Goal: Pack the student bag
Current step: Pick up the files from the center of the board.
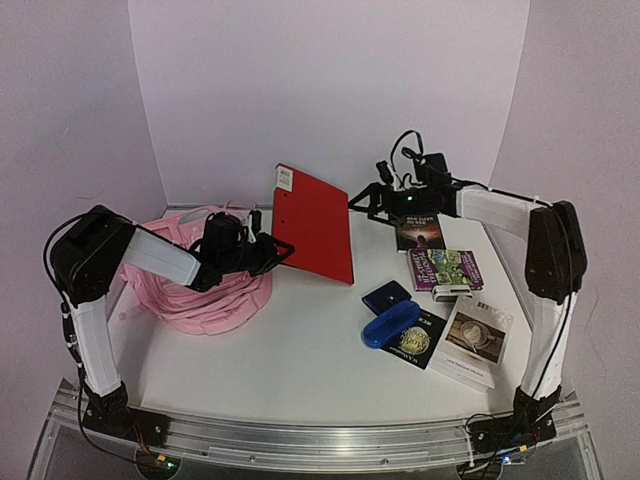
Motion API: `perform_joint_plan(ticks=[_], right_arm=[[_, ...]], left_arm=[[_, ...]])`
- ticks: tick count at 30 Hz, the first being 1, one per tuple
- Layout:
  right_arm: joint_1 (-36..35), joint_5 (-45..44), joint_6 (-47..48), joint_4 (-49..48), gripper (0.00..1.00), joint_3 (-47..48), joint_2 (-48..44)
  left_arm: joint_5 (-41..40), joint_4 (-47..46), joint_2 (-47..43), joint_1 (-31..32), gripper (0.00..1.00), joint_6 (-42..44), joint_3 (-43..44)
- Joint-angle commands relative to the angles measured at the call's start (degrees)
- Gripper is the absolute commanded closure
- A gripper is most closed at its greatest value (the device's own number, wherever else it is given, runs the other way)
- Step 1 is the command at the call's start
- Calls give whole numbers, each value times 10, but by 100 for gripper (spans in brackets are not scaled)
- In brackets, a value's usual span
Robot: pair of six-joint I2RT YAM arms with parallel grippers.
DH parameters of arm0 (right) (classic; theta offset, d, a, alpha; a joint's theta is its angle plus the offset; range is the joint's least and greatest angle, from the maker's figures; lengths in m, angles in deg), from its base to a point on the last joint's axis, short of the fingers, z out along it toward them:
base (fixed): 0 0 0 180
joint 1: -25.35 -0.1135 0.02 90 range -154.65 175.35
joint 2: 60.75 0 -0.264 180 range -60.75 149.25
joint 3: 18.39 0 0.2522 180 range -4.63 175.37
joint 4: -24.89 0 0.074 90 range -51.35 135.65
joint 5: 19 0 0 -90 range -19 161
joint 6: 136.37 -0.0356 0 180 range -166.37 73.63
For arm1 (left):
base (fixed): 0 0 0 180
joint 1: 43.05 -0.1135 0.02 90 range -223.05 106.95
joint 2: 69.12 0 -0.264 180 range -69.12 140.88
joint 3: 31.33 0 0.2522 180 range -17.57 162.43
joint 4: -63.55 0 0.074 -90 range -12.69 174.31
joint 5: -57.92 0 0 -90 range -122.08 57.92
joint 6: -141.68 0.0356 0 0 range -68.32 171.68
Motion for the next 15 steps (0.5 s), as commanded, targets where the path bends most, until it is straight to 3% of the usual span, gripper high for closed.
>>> perform_joint_plan(ticks=[1, 4, 10, 15], right_arm=[[10, -33, -1, -2, 2, -57, -92], [10, -7, -43, -18, 2, -88, -108], [1, 82, -125, -137, 2, -152, -129], [-22, 102, -148, -185, 2, -160, -141]], left_arm=[[-15, -135, -103, -2, 100, 38, -30], [-11, -190, -137, -2, 100, 30, -49], [-10, -309, -173, 0, 100, -11, -79], [-6, -358, -178, 9, 100, -34, -82]])
